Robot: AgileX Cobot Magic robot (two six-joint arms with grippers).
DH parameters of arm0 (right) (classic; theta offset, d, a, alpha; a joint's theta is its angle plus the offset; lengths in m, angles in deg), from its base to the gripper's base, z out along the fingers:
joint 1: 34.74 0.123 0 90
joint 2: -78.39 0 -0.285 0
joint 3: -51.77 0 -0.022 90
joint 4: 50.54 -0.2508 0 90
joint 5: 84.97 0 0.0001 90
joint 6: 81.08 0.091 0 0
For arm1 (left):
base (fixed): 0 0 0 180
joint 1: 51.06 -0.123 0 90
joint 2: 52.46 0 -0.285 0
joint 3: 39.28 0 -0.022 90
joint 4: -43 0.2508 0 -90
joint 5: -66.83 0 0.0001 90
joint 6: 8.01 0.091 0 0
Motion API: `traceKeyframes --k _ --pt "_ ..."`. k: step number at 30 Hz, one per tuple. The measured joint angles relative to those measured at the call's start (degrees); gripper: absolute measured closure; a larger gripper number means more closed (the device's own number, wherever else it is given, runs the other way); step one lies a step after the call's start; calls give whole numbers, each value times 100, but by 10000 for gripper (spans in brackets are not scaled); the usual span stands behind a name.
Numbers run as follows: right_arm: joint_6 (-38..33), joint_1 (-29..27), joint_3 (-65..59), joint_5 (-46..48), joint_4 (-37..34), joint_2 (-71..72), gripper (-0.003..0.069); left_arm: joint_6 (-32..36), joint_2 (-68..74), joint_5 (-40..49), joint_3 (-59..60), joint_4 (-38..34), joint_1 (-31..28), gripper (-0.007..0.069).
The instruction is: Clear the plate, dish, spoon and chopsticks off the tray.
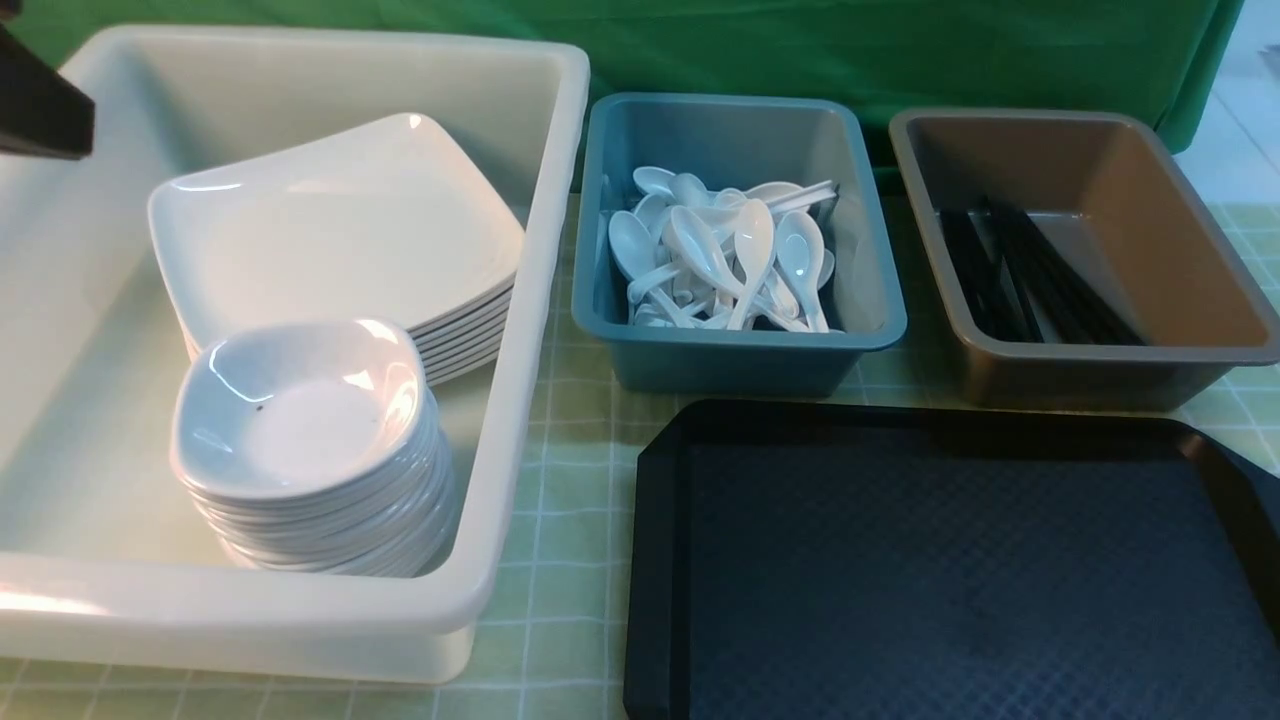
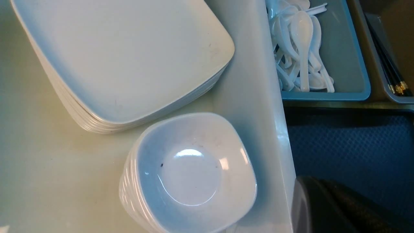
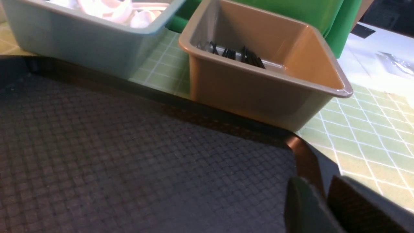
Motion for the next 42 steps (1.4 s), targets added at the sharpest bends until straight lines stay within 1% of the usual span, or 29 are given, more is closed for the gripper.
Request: traceKeyframes --k 3,5,16,20,23,28,32,36,42 --pt "0 0 0 0 0 0 529 76 -548 0 395 46 0 636" --pt "0 0 0 0 4 0 526 104 -665 0 521 71 0 636" --pt "0 0 0 0 4 0 512 277 -2368 5 2071 117 0 636" --pt "0 0 0 0 4 0 503 196 -3300 5 2716 -342 0 636" --pt "0 0 0 0 4 0 498 243 -3810 5 2967 -471 0 636" --pt "0 0 0 0 4 0 482 286 -4619 9 3136 -484 0 636" --pt "0 0 0 0 4 0 475 286 -4943 3 3141 -490 0 636" --pt "0 0 0 0 4 0 463 286 -5211 -377 3141 -505 0 636" --pt "0 0 0 0 4 0 445 286 -5237 -1452 3142 -518 0 636"
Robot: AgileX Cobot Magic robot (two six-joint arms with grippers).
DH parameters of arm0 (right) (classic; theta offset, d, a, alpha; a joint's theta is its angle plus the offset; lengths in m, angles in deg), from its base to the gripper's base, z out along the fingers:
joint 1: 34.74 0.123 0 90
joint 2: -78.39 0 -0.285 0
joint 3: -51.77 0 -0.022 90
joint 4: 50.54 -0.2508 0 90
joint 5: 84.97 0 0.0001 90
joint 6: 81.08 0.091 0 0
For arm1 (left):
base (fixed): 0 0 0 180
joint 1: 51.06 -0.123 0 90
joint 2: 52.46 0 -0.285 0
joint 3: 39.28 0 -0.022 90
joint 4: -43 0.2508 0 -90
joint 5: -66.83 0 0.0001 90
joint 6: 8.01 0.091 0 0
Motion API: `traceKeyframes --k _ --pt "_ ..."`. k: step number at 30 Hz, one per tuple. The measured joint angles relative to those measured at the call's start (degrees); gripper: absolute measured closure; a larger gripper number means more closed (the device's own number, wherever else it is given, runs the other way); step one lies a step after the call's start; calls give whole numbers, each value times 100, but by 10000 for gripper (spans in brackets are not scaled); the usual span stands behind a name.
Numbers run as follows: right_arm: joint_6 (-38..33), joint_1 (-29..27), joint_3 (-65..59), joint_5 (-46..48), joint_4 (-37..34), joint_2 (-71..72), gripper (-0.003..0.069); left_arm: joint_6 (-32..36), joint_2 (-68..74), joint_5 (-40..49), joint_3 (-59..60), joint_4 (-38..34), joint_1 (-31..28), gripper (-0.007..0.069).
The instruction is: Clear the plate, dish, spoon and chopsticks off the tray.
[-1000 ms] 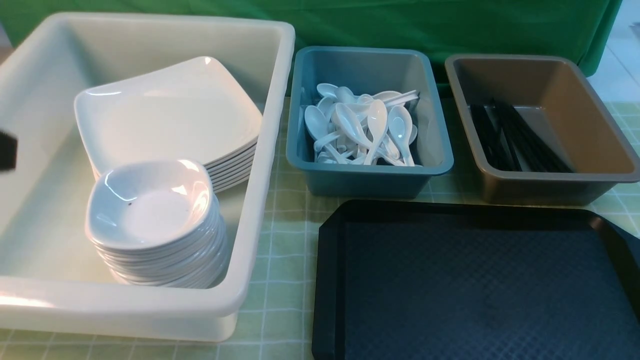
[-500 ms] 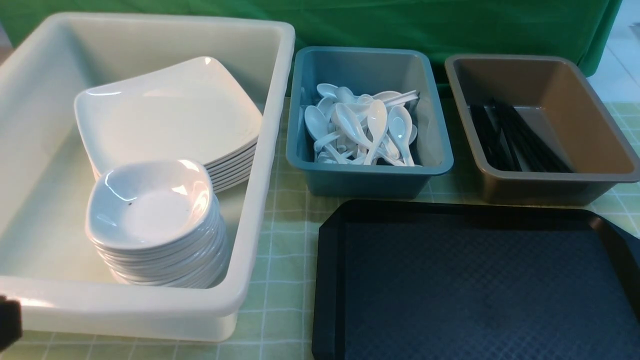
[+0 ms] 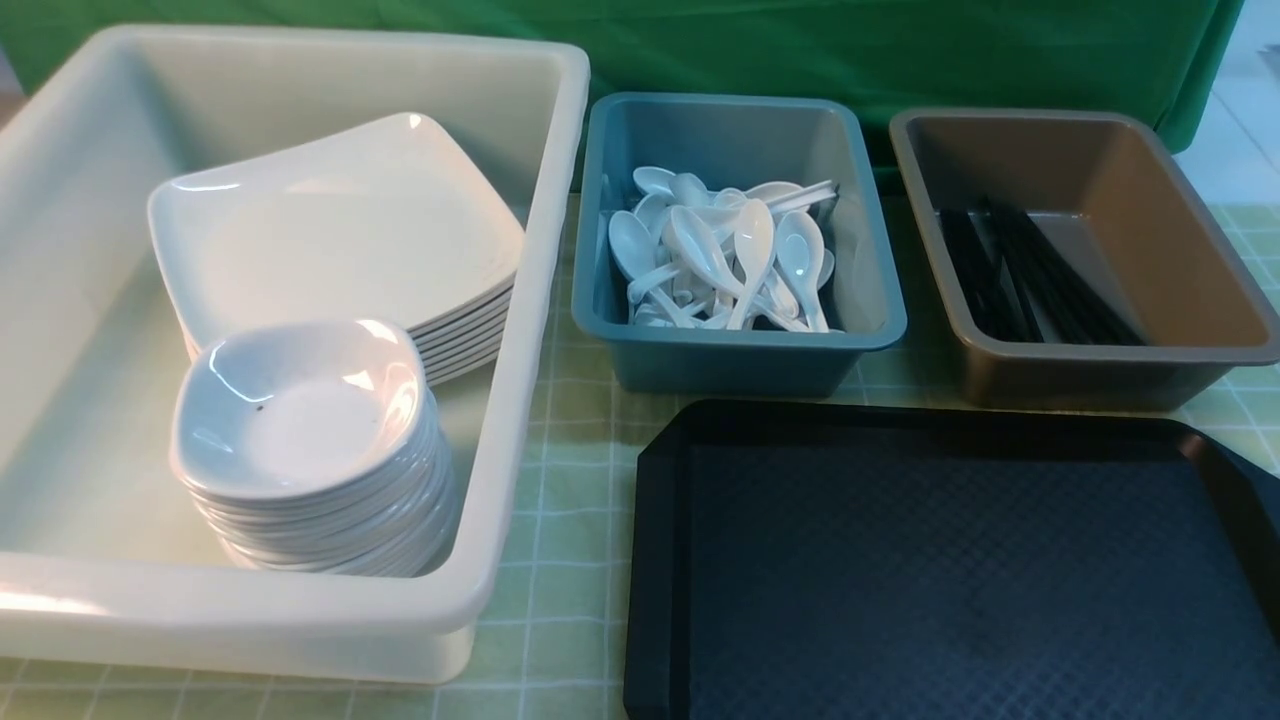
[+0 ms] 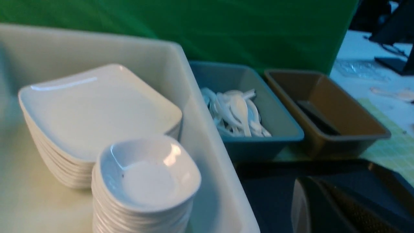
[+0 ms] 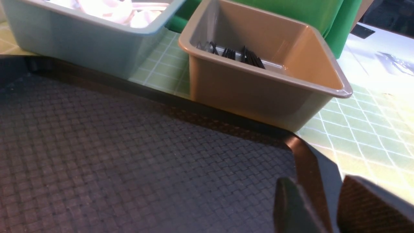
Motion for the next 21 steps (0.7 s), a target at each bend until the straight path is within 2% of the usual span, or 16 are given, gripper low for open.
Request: traceKeyframes --k 3,15,18,19,21 --pt "0 0 0 0 0 0 439 0 0 -236 0 2 0 636" --pt "0 0 0 0 6 0 423 95 0 -282 0 85 0 636" --pt "0 0 0 0 6 0 422 295 0 -575 37 223 0 636" --pt "0 0 0 0 6 0 421 351 0 -1092 164 255 0 636" --pt "0 0 0 0 6 0 420 358 0 -1462 350 269 0 636"
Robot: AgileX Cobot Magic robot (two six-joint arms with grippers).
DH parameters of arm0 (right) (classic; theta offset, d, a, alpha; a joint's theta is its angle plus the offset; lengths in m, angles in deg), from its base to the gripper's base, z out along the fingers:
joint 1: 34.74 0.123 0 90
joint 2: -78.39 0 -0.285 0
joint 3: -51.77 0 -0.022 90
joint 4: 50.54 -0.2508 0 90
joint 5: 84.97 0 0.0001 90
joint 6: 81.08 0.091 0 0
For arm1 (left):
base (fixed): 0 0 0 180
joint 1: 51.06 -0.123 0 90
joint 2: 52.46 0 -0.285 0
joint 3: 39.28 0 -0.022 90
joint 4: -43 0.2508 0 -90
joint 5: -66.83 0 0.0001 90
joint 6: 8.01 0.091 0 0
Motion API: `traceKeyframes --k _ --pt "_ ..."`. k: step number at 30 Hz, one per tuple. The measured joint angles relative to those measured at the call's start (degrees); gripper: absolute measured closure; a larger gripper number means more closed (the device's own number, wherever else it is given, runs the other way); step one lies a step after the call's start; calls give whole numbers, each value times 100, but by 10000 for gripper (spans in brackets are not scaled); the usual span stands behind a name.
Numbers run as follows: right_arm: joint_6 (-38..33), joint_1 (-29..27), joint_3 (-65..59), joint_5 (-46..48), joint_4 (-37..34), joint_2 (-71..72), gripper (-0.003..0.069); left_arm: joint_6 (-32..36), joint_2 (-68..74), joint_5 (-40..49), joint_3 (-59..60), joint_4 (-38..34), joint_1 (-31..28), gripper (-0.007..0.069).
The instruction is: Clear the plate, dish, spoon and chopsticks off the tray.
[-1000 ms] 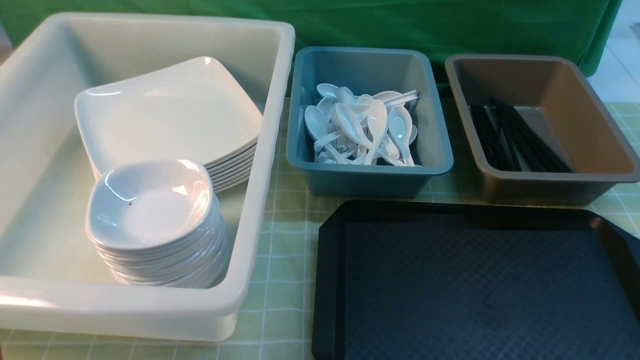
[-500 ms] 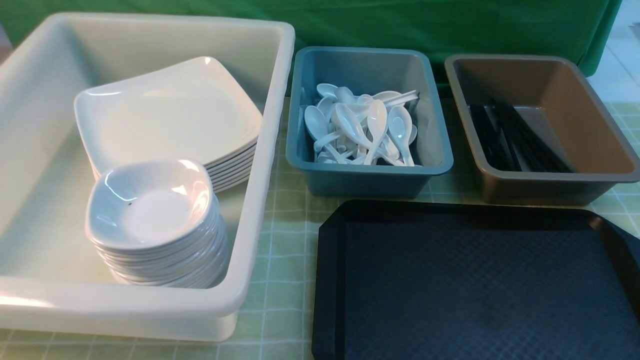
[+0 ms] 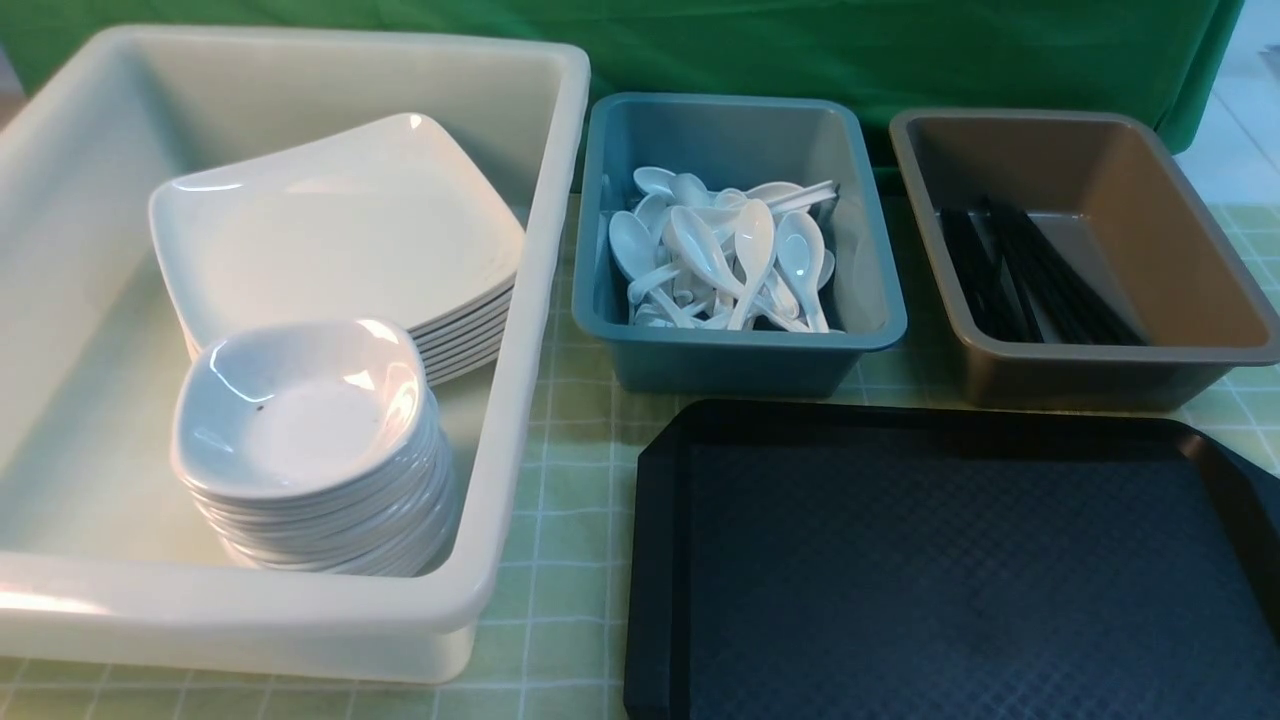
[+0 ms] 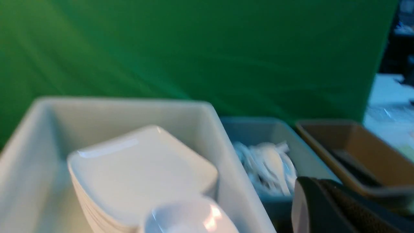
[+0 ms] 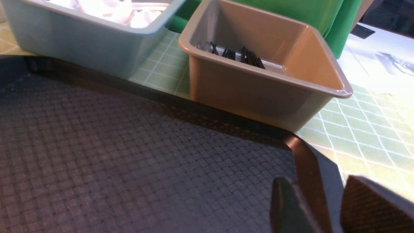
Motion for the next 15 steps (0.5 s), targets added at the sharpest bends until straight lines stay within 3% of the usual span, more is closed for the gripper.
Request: traceKeyframes --k 2,6,12,15 --pt "0 0 0 0 0 0 421 12 -5 -1188 694 66 -78 636" --pt "0 0 0 0 0 0 421 -52 -19 -2191 1913 435 -253 636" --pt "0 0 0 0 0 0 421 -834 -522 -2424 3489 1683 -288 636" --pt "0 0 0 0 0 0 421 -970 -806 -2424 3953 1908 -220 636"
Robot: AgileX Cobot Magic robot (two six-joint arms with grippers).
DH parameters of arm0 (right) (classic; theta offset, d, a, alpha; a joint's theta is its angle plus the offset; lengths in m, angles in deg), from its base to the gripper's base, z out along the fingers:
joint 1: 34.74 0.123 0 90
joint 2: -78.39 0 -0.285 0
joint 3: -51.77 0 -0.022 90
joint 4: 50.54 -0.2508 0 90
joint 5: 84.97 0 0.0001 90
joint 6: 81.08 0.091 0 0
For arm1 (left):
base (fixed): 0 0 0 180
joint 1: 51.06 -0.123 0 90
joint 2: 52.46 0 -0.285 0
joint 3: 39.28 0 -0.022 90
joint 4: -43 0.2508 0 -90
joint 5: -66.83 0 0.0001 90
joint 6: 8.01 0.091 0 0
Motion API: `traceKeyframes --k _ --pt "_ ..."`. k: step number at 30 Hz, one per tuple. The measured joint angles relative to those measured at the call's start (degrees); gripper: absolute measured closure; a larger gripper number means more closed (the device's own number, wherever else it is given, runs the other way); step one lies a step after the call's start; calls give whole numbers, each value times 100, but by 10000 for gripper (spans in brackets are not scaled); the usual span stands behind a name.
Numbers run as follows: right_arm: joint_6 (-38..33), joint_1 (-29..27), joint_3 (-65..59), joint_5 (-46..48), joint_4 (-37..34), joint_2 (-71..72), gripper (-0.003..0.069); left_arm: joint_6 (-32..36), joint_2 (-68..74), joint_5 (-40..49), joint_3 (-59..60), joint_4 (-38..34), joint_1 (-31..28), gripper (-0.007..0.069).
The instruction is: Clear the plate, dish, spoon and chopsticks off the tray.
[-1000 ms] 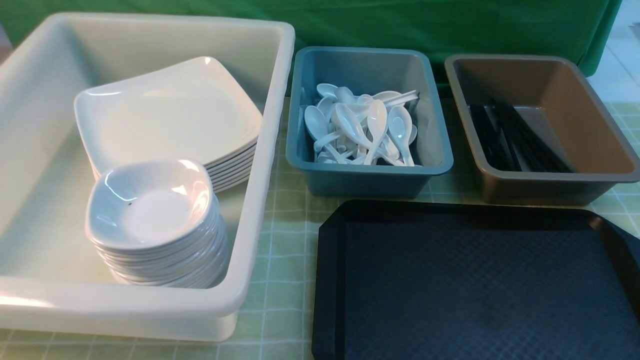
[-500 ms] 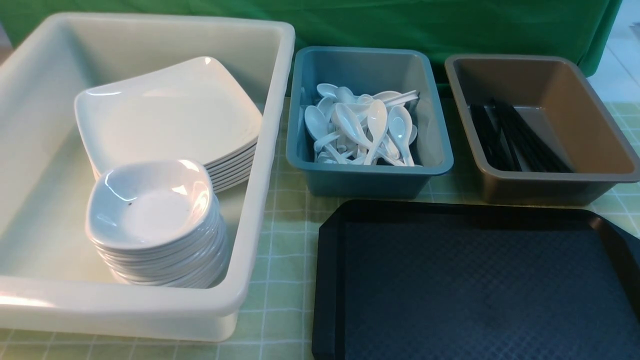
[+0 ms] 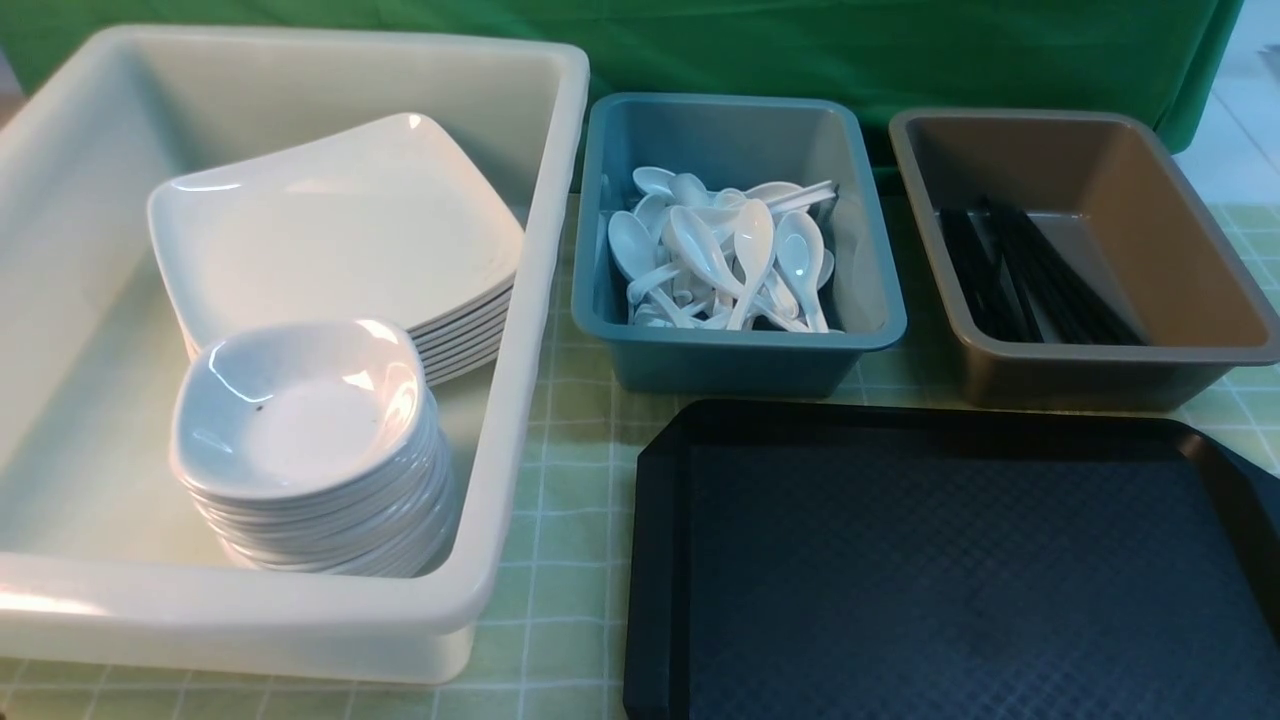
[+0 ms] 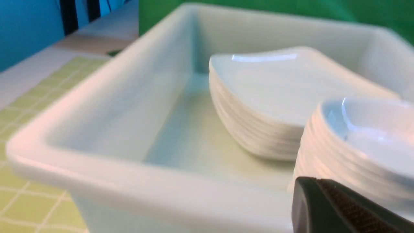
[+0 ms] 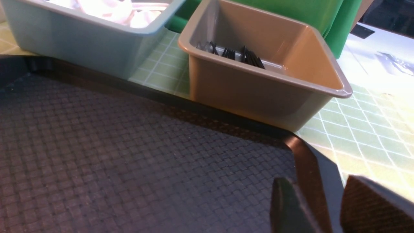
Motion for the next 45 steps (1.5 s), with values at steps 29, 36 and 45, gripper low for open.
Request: traceKeyframes --k 29,36,45 --pt "0 0 0 -5 0 0 419 -502 -365 -364 770 477 956 636" --pt "0 0 0 -5 0 0 419 -502 -365 -364 775 499 956 636" --pt "0 0 0 -5 0 0 419 -502 -365 -364 775 499 960 636"
